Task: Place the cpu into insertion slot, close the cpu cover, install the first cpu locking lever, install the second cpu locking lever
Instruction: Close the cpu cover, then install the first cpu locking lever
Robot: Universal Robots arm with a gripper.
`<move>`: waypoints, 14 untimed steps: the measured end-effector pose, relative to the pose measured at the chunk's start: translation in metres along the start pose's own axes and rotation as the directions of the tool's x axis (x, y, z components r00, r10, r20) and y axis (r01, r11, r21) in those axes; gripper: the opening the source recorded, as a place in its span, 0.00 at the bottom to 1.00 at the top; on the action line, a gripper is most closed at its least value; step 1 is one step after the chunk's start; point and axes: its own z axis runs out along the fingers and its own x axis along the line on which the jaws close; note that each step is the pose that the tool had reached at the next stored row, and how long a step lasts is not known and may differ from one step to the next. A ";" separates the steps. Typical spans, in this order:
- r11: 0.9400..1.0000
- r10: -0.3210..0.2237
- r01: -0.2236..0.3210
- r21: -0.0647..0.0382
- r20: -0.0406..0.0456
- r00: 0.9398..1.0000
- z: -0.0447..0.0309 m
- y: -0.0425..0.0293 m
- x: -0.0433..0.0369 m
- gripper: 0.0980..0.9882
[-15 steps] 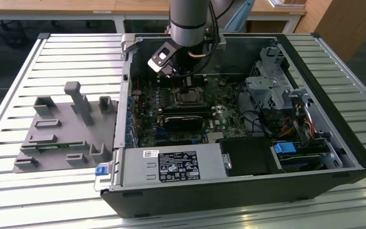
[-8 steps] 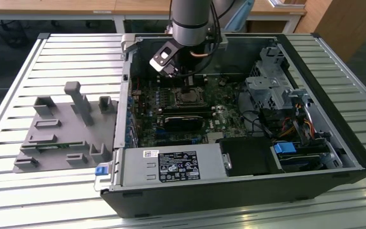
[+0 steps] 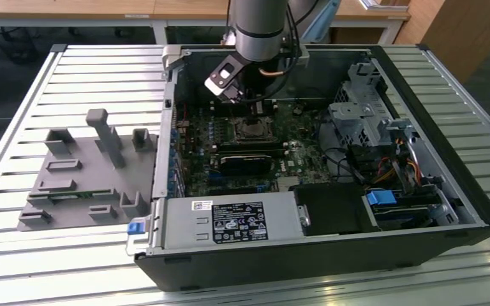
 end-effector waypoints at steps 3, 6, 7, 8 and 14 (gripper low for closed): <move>1.000 0.000 0.000 0.000 0.000 1.000 0.0000 0.0004 0.0000 0.01; 1.000 0.000 0.000 0.000 0.000 1.000 0.0000 0.0007 0.0000 0.01; 1.000 0.000 0.000 0.000 0.000 1.000 0.0000 0.0007 0.0000 0.01; 1.000 0.000 0.000 0.000 0.000 1.000 0.0000 0.0007 0.0000 0.01; 1.000 0.000 0.000 0.000 0.000 1.000 -0.0023 0.0008 0.0001 0.01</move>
